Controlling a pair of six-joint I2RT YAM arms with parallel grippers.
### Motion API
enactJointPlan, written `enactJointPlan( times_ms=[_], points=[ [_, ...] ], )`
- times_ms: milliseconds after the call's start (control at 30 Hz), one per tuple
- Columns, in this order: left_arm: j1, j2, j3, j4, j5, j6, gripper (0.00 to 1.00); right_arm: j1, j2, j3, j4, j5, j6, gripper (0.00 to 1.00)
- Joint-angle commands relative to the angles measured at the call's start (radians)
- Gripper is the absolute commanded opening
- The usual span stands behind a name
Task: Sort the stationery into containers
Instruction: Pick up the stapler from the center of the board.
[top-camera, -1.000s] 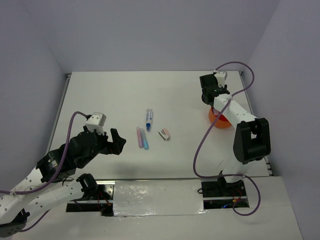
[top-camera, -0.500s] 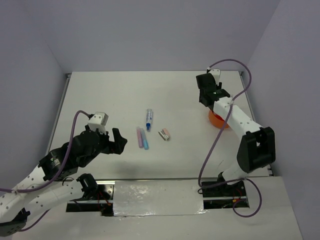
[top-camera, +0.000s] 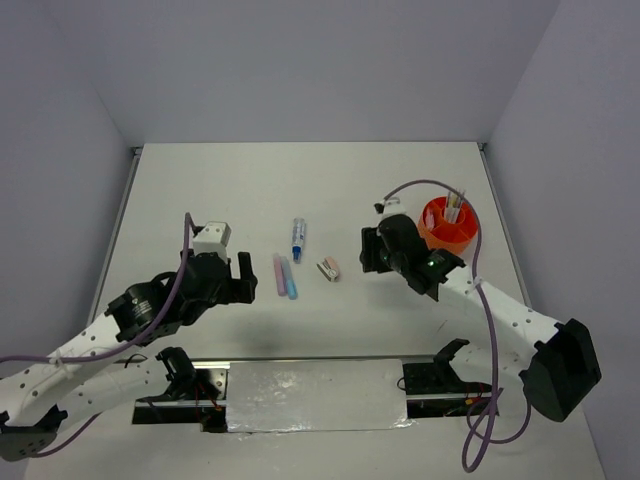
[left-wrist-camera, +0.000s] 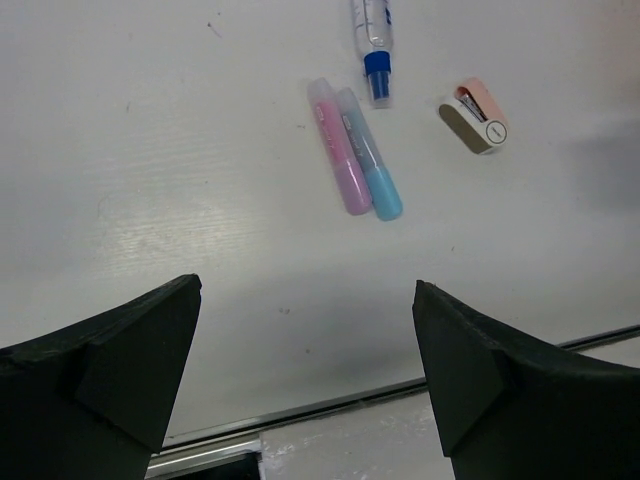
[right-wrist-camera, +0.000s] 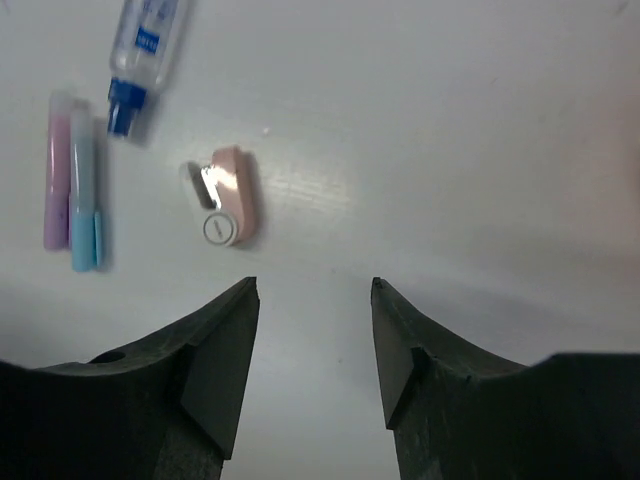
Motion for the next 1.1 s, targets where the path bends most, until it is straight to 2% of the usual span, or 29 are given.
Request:
enactJointPlan(
  times_ms=[0,167,200,267,367,467,633,667,700,800,900,1067],
  points=[
    [0.005,0.025,0.008,0.066,-0.009,-0.059,0.99,0.068,-0.016,-0.076,0.091,-0.075,0.047,0.58],
    [0.005,0.148,-0.003,0.199,0.059,-0.126,0.99,0.142,-0.068,-0.125,0.045,0.037,0.138,0.61],
    [0.005,0.213,0.017,0.209,0.055,-0.189,0.99,0.145,-0.117,-0.13,0.032,0.051,0.17,0.62],
    [0.002,0.289,0.052,0.207,0.03,-0.26,0.99,0.146,-0.172,-0.127,-0.05,0.133,0.213,0.63],
    [-0.004,0.442,0.139,0.198,-0.042,-0.459,0.99,0.148,-0.295,-0.087,-0.203,0.259,0.282,0.65],
    [-0.007,0.612,0.225,0.16,-0.094,-0.541,0.99,0.151,-0.358,-0.038,-0.344,0.351,0.346,0.65],
    [-0.024,0.947,0.512,0.082,-0.11,-0.59,0.99,0.151,-0.493,-0.009,-0.408,0.319,0.325,0.69],
    [-0.034,1.0,0.623,0.009,-0.117,-0.61,0.99,0.151,-0.504,-0.004,-0.422,0.312,0.322,0.69],
    [-0.039,1.104,0.684,-0.038,-0.148,-0.627,0.99,0.153,-0.51,-0.003,-0.428,0.311,0.317,0.69],
    [-0.048,1.288,0.896,-0.211,-0.162,-0.674,0.99,0.153,-0.538,-0.024,-0.42,0.295,0.3,0.69],
    [-0.053,1.387,0.982,-0.248,-0.154,-0.688,0.99,0.149,-0.575,-0.065,-0.38,0.253,0.283,0.69],
    [-0.051,1.416,0.93,-0.179,-0.13,-0.694,0.96,0.151,-0.595,-0.068,-0.365,0.218,0.26,0.69]
  ],
)
